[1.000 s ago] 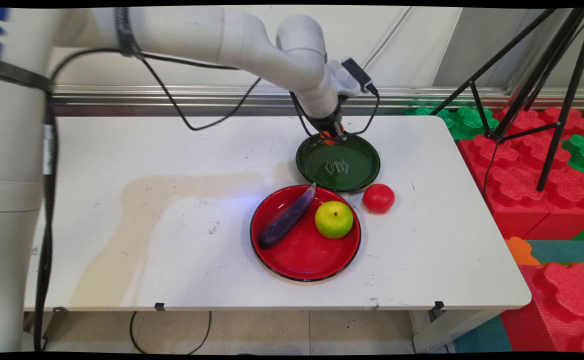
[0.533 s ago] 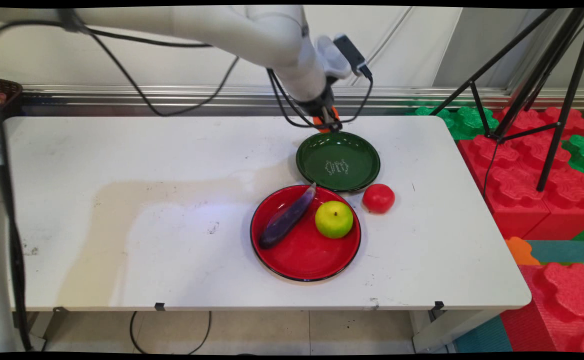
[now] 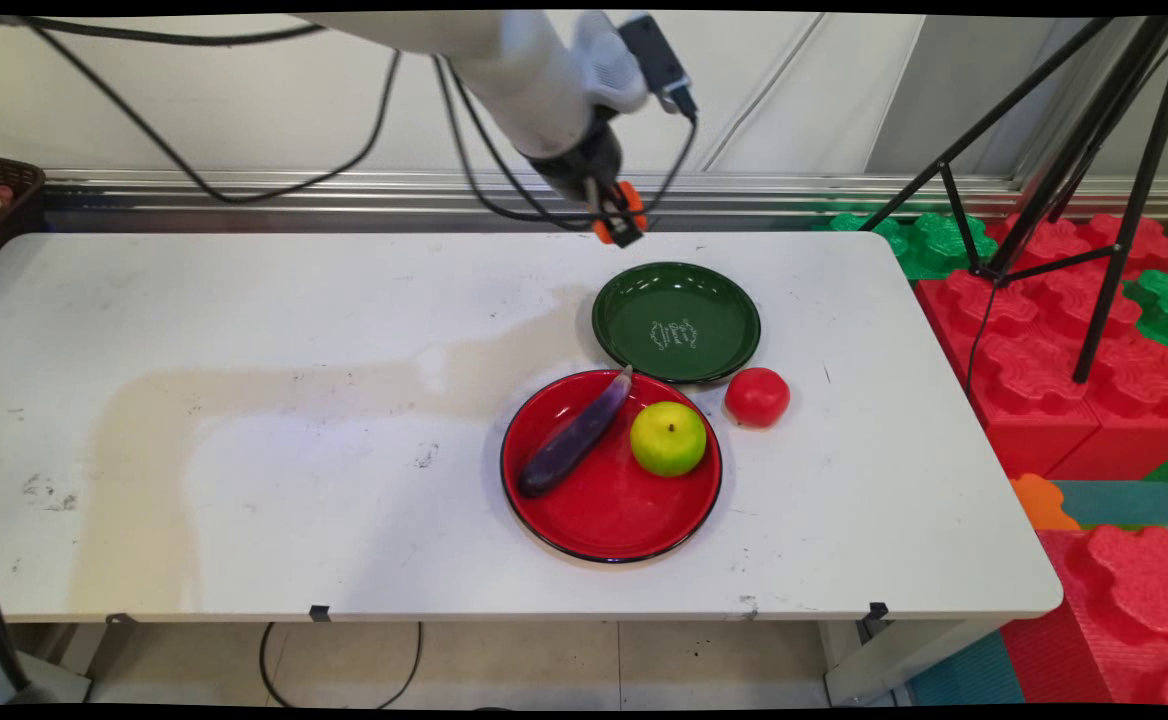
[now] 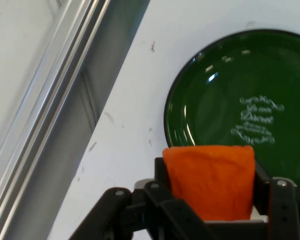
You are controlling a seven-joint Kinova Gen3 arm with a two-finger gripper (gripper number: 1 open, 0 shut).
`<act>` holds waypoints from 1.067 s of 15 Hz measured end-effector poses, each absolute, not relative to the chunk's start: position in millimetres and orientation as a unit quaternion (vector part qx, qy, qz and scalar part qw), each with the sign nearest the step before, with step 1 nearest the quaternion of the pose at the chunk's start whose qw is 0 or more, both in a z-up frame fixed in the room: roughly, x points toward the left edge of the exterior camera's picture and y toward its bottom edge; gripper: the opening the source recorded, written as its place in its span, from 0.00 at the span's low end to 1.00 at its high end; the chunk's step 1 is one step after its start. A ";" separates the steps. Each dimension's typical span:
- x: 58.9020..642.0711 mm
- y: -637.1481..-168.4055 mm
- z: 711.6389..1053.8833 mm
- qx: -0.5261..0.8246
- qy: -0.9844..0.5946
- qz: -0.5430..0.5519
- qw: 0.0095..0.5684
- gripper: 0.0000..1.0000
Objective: Place the picked object on the table
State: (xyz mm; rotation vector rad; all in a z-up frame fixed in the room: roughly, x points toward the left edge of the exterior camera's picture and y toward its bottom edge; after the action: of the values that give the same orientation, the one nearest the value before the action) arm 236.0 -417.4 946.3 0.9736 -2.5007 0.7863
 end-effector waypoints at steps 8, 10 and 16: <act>296.4 -370.4 966.9 0.318 -0.905 0.243 0.144 0.00; 311.0 -361.1 964.0 0.308 -0.913 0.231 0.132 0.00; 328.4 -360.9 939.4 0.277 -0.933 0.207 0.103 0.00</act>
State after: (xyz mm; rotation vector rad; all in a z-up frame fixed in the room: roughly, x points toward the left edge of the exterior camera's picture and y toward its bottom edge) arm 328.4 -360.9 939.4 0.8163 -2.7527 0.6122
